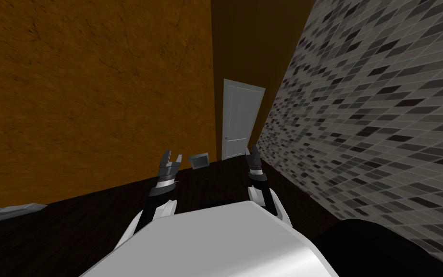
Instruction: Pull the door open
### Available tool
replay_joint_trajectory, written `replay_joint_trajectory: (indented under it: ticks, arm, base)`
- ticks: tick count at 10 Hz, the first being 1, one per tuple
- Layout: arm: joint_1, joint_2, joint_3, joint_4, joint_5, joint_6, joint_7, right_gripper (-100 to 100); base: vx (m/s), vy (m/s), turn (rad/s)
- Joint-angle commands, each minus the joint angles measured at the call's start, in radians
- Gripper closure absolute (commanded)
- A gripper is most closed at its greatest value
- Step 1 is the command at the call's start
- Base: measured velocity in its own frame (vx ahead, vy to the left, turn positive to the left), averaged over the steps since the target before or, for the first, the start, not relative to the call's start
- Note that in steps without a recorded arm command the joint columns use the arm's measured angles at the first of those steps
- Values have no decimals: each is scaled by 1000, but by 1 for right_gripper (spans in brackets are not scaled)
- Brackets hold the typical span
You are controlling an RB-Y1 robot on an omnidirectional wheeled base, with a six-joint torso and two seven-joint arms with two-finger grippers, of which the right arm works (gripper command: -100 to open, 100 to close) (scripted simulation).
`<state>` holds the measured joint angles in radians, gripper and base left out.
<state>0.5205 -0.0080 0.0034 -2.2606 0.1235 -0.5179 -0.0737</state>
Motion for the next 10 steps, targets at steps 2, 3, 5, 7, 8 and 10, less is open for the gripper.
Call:
replay_joint_trajectory:
  ticks: [2,3,5,7,8,10]
  arm:
    - [-16,-13,-2,52,-6,-11,-5,-100]
    - [-23,-19,-3,76,-8,-16,-7,-100]
    - [-37,-29,-5,126,-14,-26,-12,-100]
    - [-48,-37,-7,163,-18,-33,-15,-100]
    - [-55,-41,-8,184,-20,-38,-17,-100]
    - [-67,-49,-10,226,-24,-46,-21,-100]
  base:
    - [112,-66,53]
    - [149,27,37]
    - [143,-3,44]
    - [124,-34,44]
    - [101,-29,41]
    - [88,-29,40]
